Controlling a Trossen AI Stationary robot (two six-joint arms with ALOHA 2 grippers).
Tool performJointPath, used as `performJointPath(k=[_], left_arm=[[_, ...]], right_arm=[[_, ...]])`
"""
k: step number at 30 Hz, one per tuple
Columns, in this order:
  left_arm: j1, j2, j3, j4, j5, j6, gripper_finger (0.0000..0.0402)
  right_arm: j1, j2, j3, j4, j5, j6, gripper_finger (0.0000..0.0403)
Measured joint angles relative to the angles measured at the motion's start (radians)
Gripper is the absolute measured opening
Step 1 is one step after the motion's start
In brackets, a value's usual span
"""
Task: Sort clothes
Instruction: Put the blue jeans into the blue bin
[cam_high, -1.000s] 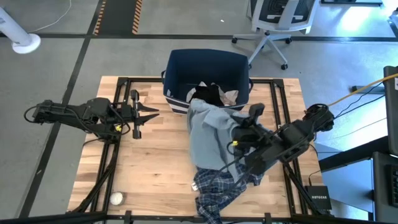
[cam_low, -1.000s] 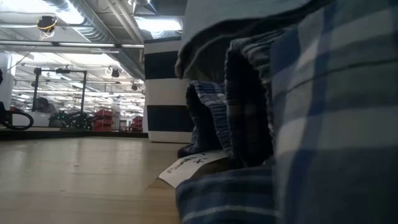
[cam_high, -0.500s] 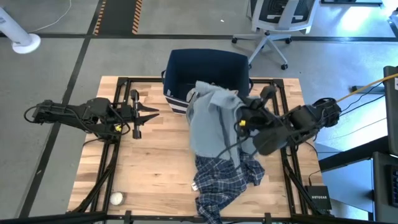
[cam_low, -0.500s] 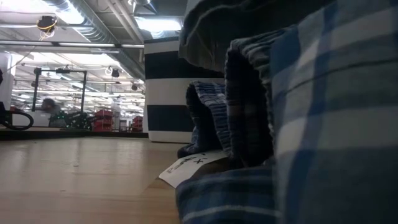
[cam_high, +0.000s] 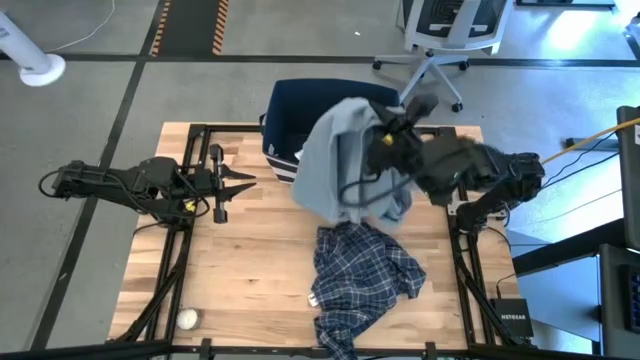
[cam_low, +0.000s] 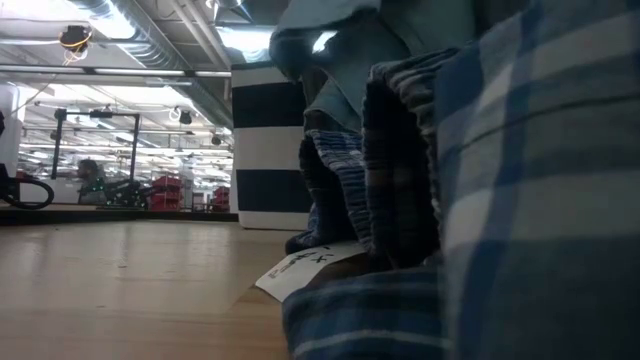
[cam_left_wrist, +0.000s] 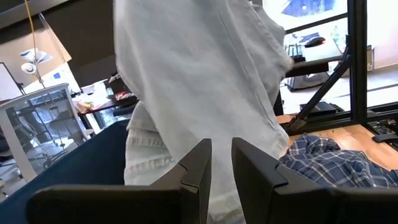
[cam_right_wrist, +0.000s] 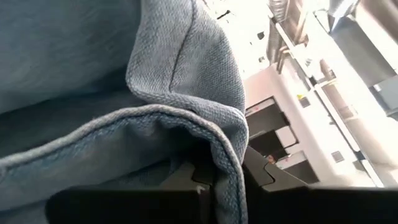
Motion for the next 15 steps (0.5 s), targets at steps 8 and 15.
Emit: performJointPath(k=[8,15], left_arm=[[0.0,0.0,0.0,0.0,0.0,0.0,0.0059],[0.0,0.0,0.0,0.0,0.0,0.001,0.0059]], right_arm=[[-0.154,0.0,0.059,0.253,-0.132,-0.219,0.0033],[-0.318,-0.001,0.073,0.297,-0.309,-0.134,0.0033]])
